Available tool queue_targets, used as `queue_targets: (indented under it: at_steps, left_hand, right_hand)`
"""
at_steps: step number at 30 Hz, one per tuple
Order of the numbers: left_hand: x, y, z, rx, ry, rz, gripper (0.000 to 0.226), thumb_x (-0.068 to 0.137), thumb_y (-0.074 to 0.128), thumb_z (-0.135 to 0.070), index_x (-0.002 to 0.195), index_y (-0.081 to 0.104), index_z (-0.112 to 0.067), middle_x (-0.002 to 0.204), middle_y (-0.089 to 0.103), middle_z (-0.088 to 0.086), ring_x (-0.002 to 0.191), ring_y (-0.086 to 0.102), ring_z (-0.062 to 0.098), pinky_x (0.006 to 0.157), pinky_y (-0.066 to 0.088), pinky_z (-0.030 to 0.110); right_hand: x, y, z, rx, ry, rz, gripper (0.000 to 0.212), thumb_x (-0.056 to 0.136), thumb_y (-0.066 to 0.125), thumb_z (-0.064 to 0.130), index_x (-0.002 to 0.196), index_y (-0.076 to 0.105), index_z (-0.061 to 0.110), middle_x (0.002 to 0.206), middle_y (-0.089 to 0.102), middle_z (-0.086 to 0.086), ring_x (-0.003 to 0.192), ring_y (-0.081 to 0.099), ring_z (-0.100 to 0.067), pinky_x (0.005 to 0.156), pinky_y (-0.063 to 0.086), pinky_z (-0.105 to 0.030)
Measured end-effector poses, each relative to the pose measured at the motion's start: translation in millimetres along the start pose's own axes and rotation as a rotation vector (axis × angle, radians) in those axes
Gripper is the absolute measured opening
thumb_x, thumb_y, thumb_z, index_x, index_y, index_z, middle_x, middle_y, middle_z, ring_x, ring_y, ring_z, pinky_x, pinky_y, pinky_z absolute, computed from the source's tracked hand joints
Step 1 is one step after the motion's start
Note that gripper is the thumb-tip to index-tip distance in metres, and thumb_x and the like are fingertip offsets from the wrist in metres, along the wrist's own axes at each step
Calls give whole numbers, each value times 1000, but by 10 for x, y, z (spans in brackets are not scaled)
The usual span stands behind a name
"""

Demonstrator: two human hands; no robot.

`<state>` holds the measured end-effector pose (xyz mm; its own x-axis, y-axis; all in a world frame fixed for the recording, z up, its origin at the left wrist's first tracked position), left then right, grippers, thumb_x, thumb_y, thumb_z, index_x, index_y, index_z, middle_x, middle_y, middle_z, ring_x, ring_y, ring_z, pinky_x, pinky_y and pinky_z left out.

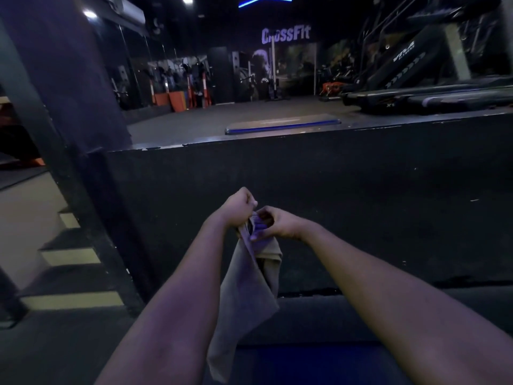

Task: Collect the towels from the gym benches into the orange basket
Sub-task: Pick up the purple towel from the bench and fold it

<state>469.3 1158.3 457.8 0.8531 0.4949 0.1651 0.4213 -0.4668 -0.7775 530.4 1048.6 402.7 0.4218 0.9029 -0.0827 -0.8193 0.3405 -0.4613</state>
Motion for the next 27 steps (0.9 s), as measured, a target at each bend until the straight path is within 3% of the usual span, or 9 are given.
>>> queue_targets:
  at_steps: [2, 6, 8, 13, 15, 17, 22, 25, 27]
  left_hand:
    - [-46, -66, -2, -53, 10, 1, 19, 94, 54, -31, 99, 50, -14, 91, 59, -1, 90, 58, 19, 72, 44, 30]
    - [-152, -266, 105, -97, 11, -11, 34, 92, 58, -41, 102, 49, -10, 81, 55, -1, 66, 53, 15, 41, 43, 19]
    - [-183, -362, 206, -90, -11, -31, 33, 92, 57, -43, 99, 47, -12, 78, 53, -1, 61, 51, 14, 37, 40, 17]
    - [-271, -477, 296, -144, -114, -69, 30, 98, 46, -40, 101, 38, -12, 74, 49, 3, 50, 50, 15, 28, 38, 20]
    - [-299, -463, 289, -167, -139, -43, 32, 99, 43, -43, 101, 37, -12, 70, 52, 4, 41, 53, 12, 28, 39, 22]
    - [-294, -454, 331, -179, -151, -31, 37, 97, 44, -48, 99, 37, -12, 72, 52, 3, 46, 53, 14, 29, 40, 23]
    - [-279, -367, 393, -118, -71, 19, 45, 83, 63, -56, 91, 44, -16, 74, 49, -2, 56, 46, 12, 35, 39, 21]
    - [-271, -322, 377, -71, -52, 106, 48, 74, 78, -45, 96, 54, -10, 82, 57, 1, 67, 56, 16, 46, 48, 28]
    - [-242, -333, 431, 51, -57, 110, 38, 70, 82, -27, 96, 60, -12, 90, 63, 3, 79, 62, 20, 59, 53, 35]
  right_hand:
    - [73, 39, 95, -39, -52, -112, 67, 65, 88, 30, 123, 57, 20, 116, 66, -1, 108, 63, -15, 97, 51, -33]
    - [136, 53, 259, -76, -157, -246, 39, 76, 81, 28, 112, 70, 20, 101, 73, -1, 95, 68, -13, 85, 55, -28]
    - [144, 53, 368, -64, -220, -299, 24, 77, 79, 21, 100, 71, 17, 95, 74, -3, 88, 68, -11, 82, 55, -29]
    - [226, 294, 526, -109, -229, -168, 39, 65, 87, 24, 90, 58, 19, 88, 65, 5, 79, 61, -8, 74, 55, -32]
    - [246, 343, 519, -121, -256, -180, 36, 67, 85, 25, 90, 60, 16, 87, 66, 4, 80, 62, -9, 75, 56, -33]
    - [237, 314, 528, -138, -307, -247, 18, 75, 76, 19, 90, 65, 15, 88, 70, -3, 83, 66, -14, 79, 57, -37]
    - [172, 107, 527, -162, -311, -354, 11, 86, 63, 18, 87, 71, 25, 87, 71, 5, 80, 65, -5, 72, 50, -23]
    - [184, 31, 510, -229, -282, -349, 15, 88, 60, 13, 83, 68, 24, 82, 68, 4, 70, 63, -7, 60, 47, -19]
    - [171, -50, 504, -250, -289, -403, 19, 87, 57, 3, 86, 70, 17, 80, 69, 1, 67, 65, -12, 53, 47, -13]
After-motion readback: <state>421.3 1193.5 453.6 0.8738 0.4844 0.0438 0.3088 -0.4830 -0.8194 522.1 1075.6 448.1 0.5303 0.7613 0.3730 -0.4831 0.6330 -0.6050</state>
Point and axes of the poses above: each hand's wrist, its own x-axis towards the middle knuckle, its own y-axis out of the palm, z = x × y, the point moved 7 cm from there along x, towards the middle knuckle
